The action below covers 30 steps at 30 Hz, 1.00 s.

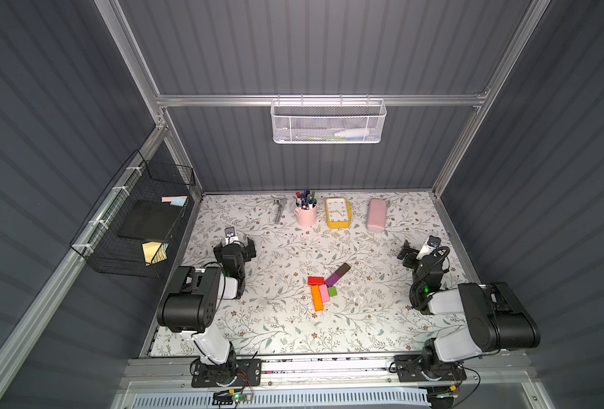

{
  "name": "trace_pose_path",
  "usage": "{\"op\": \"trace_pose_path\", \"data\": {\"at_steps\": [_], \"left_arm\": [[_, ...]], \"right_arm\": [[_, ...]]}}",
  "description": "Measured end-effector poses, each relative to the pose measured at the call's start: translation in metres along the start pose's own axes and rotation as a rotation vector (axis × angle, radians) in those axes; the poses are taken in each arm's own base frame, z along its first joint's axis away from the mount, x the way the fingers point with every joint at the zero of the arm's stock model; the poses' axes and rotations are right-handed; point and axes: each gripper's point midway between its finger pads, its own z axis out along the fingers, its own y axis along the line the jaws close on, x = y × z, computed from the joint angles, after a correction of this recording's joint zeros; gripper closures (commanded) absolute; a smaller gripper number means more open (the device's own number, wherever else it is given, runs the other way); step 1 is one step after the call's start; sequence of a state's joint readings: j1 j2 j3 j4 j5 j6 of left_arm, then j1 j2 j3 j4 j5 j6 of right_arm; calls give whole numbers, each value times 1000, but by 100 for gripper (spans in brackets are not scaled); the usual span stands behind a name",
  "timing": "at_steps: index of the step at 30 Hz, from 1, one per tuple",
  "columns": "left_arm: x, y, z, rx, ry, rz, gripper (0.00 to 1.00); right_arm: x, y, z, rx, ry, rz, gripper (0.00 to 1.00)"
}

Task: Assemble the number 6 with building blocks
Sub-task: Pick up the building block from the center of the board.

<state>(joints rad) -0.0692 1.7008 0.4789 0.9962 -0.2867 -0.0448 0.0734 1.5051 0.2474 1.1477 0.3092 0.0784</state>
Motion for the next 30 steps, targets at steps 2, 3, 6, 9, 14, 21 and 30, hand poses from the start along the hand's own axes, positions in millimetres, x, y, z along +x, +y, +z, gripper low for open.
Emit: {"op": "trace_pose_path", "data": {"at_steps": [2, 3, 6, 9, 14, 21, 30], "left_arm": [[0, 2, 0, -11, 1, -3, 1], [0, 3, 0, -17, 6, -1, 1], [-4, 4, -1, -28, 33, 8, 1], [-27, 3, 0, -26, 25, 4, 1], [-88, -7, -4, 10, -8, -57, 1], [-156, -34, -33, 147, 2, -110, 1], [-208, -55, -104, 384, 24, -436, 1]], "right_arm": [[-3, 4, -1, -21, -7, -9, 1], [-8, 6, -3, -35, -17, -20, 1], [-28, 20, -11, -78, -50, -28, 1], [-59, 46, -10, -136, -19, 1, 1], [-134, 99, -20, -259, 8, 78, 1], [-185, 170, -61, -575, 106, 173, 1], [-122, 191, -73, -677, 360, 428, 1]]}}
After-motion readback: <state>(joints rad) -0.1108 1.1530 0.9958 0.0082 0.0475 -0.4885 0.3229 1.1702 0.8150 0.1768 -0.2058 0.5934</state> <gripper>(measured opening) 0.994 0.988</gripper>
